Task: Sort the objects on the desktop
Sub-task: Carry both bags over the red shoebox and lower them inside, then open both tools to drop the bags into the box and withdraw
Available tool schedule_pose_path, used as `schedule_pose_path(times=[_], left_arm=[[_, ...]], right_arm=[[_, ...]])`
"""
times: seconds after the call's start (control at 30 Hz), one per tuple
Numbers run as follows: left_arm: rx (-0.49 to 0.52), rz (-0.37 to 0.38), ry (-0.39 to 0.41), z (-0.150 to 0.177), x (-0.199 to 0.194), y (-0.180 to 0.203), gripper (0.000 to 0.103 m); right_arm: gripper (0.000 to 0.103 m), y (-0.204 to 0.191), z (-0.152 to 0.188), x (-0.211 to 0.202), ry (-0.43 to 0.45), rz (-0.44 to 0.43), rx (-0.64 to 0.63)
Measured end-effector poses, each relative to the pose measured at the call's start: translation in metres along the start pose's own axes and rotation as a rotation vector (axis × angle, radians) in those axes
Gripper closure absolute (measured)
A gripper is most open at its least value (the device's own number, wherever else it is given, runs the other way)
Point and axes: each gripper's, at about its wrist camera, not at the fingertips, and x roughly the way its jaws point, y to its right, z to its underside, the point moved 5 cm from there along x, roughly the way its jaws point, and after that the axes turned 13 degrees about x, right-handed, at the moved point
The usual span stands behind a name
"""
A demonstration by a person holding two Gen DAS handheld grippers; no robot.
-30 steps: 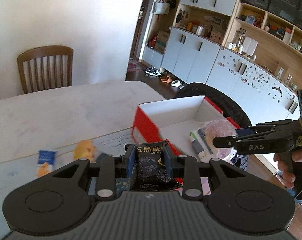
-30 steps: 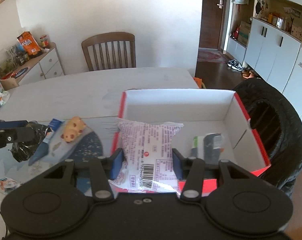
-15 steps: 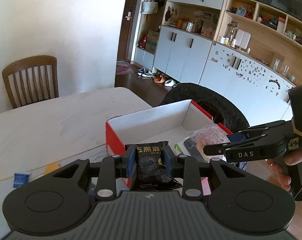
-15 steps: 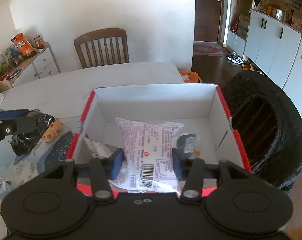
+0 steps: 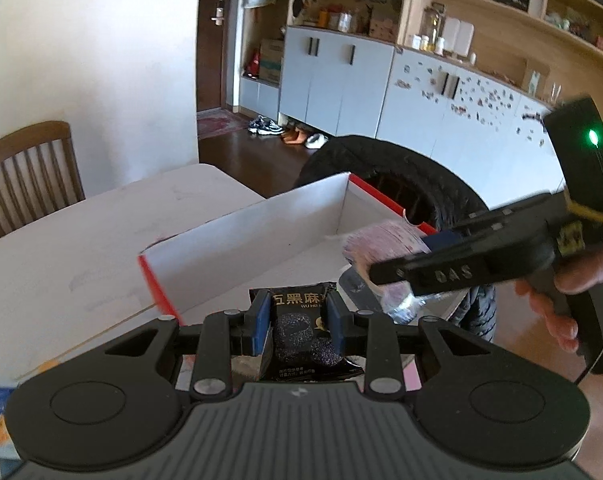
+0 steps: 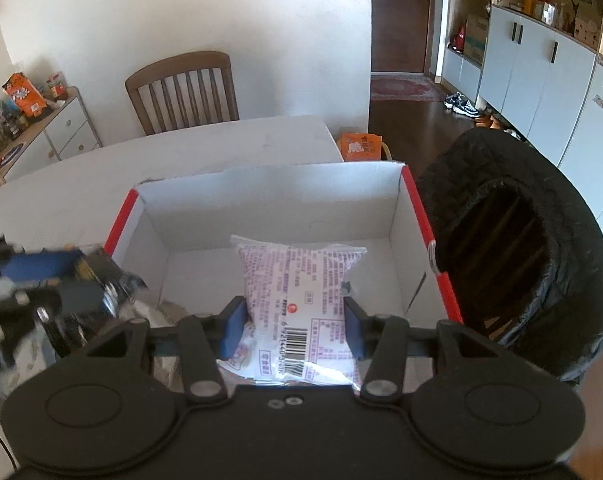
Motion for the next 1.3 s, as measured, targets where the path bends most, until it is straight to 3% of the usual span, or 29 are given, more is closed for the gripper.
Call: schedule_pose_path(times=[0.63,1.3], left_arm=[[0.060,-0.004,-0.148,-0.001,0.083,-0.003,0.074],[0.044,0.061,-0.304,0.022,0.114,-0.002,0.074]], right_arm=[[0.054,0.003,-0.030,0.075,-0.079,0.044,-0.082],[0.053,0.004,-0.007,0.114,-0.199,0.084,-0.123]])
